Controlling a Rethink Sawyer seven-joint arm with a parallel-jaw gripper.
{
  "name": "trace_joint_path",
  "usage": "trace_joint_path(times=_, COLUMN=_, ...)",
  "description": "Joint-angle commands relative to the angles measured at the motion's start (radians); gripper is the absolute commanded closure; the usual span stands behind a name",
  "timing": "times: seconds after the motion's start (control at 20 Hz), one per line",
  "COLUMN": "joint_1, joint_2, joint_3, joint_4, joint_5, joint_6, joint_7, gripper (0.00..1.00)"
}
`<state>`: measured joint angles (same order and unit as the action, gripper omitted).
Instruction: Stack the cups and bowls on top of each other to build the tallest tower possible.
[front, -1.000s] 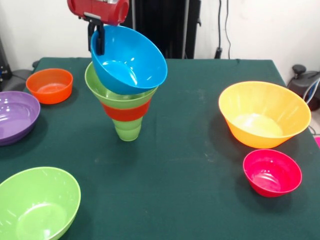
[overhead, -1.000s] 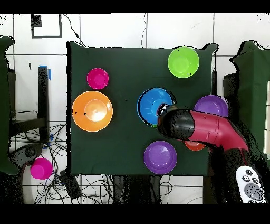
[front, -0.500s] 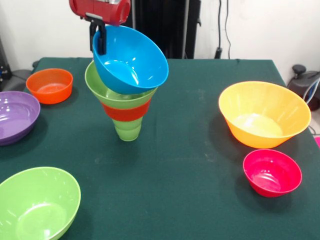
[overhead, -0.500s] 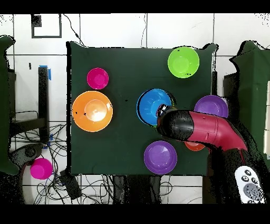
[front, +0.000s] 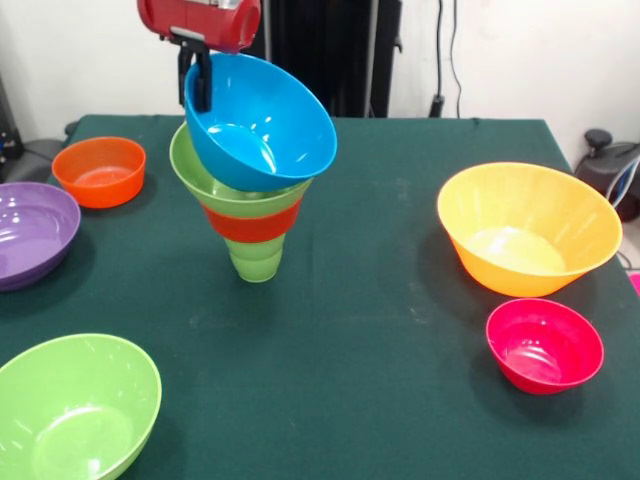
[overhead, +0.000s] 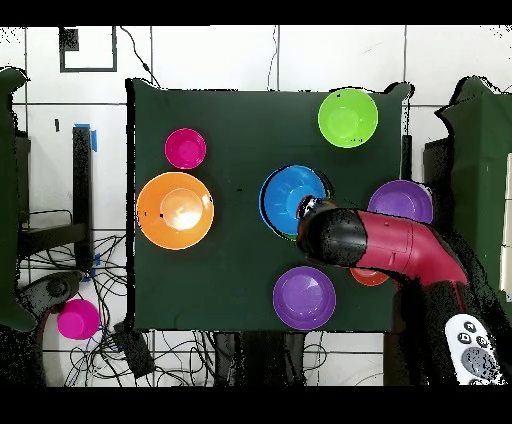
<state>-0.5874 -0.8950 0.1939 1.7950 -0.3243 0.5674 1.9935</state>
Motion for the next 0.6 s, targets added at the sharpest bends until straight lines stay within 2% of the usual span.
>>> trace_joint_path(times=0.05, joint_1=0.023, joint_2=0.051, joint_3=0.085, joint_4=0.041, joint_5=-0.017, joint_6=-0.062, joint_7=-0.010, gripper=1.00)
trace_joint_path(times=0.6, joint_1=0.014, joint_2=0.062, joint_3=0.093, joint_4=0.043, joint_5=-0.014, joint_6=-0.078, joint_7=-0.015, gripper=1.00)
